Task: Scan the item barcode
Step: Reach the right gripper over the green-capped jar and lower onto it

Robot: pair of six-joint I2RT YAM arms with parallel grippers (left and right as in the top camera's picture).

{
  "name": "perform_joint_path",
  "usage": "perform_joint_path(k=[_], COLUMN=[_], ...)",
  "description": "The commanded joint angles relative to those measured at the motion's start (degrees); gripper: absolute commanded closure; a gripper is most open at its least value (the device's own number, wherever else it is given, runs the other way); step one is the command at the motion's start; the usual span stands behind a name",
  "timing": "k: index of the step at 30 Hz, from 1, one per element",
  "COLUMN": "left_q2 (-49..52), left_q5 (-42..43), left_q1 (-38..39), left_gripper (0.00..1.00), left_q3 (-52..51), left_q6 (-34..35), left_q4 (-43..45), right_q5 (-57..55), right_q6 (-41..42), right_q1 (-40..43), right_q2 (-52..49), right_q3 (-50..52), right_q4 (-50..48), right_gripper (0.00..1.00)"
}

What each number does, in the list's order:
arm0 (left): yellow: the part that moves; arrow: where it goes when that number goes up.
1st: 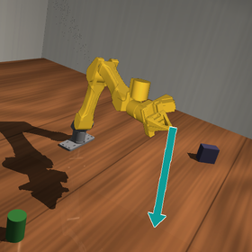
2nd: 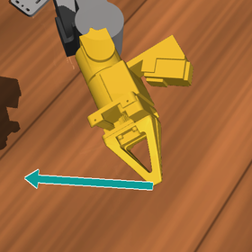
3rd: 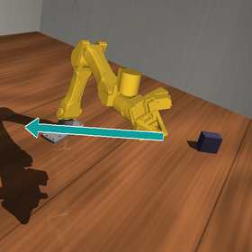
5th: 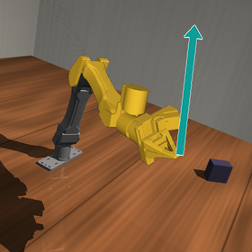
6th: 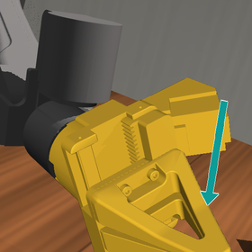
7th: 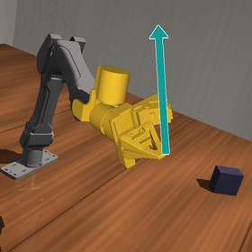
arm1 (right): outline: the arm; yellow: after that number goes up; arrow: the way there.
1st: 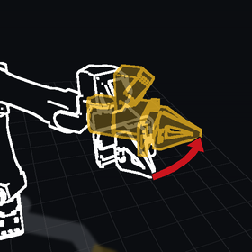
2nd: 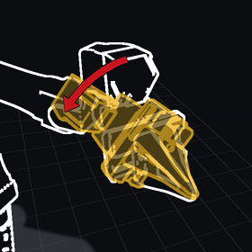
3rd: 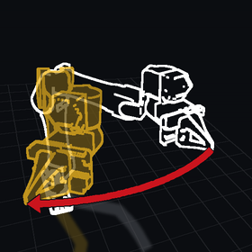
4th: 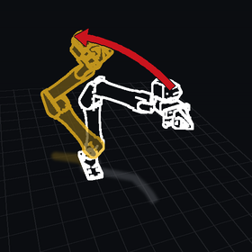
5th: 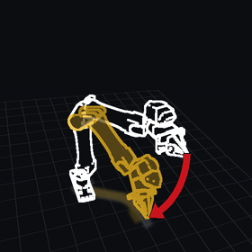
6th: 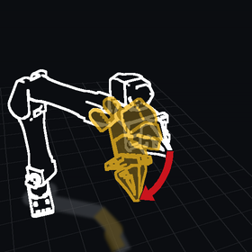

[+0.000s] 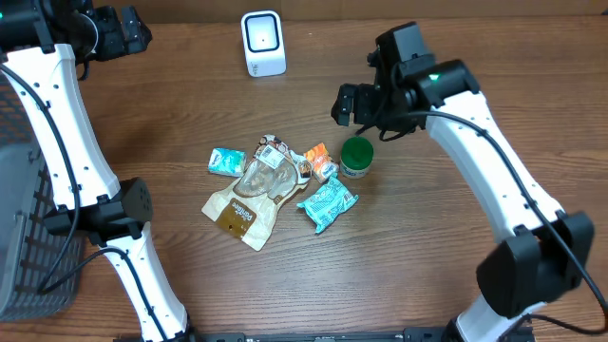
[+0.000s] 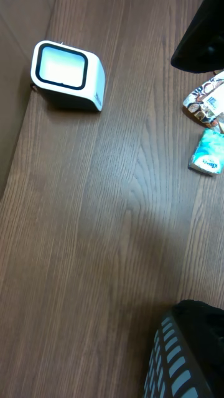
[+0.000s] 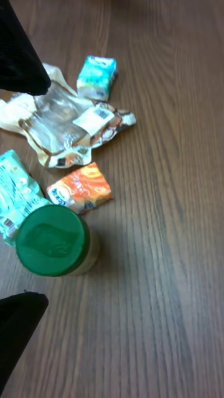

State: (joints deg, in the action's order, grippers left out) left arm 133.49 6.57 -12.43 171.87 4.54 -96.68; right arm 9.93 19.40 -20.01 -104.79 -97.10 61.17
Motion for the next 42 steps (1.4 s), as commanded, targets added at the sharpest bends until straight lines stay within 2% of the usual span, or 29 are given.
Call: perform_joint_path(k=[1,4,8,15,19,25,34,40,42], left_q2=[-1.99,-1.99,-1.99,-1.99,-1.99,-1.99,-1.99,-1.99,-1.99], left_q5=[-0.42,-0.42,-0.42,-0.42,-0.42,-0.42,-0.42,-0.42,-0.42], left_q1=[-0.15,-0.15,-0.15,-0.15,-0.15,-0.15,-0.15,-0.15,-0.15], left_gripper=[0.00,0.01,0.00,0.00,0.00,0.00,0.00,0.00,0.00], left_q3=[1.01,1.01,1.01,1.01,1.01,1.01,1.01,1.01,1.01], left_q6=[0.79,0.79,0.79,0.79,0.79,0.79,0.79,0.79,0.79], left_q4=[-0.11,-0.11,-0.11,-0.11,-0.11,-0.11,-0.11,-0.11,-0.11], right_q5=[-0.02,-3.28,-12.70,-12.85,-12.85,-12.90,-12.94,-15.47,-15.47], right_q6=[0.33,0.70,6.47,8.07,8.72,8.68,7.08,6.69,4.83], right_q1=[-1.18,-2.36,-4.42,-5.09,-5.05,-5.05,-5.05,-5.05,-5.05], right_q2=[-1.22,-2.05,-4.50,-9.97,-11.74,-12.02,-12.02,-12.02,-12.02], right_q3=[-0.63,-0.35,-0.35,-0.35,-0.33,-0.26,3.54,3.72,3.72], right_q4=[-1.51,-1.42,1.18,2.89,5.60,7.91,4.83,3.82,3.74], right_gripper=[0.10,0.19,0.18,0.07,0.08,0.15,0.13,0.25,0.34])
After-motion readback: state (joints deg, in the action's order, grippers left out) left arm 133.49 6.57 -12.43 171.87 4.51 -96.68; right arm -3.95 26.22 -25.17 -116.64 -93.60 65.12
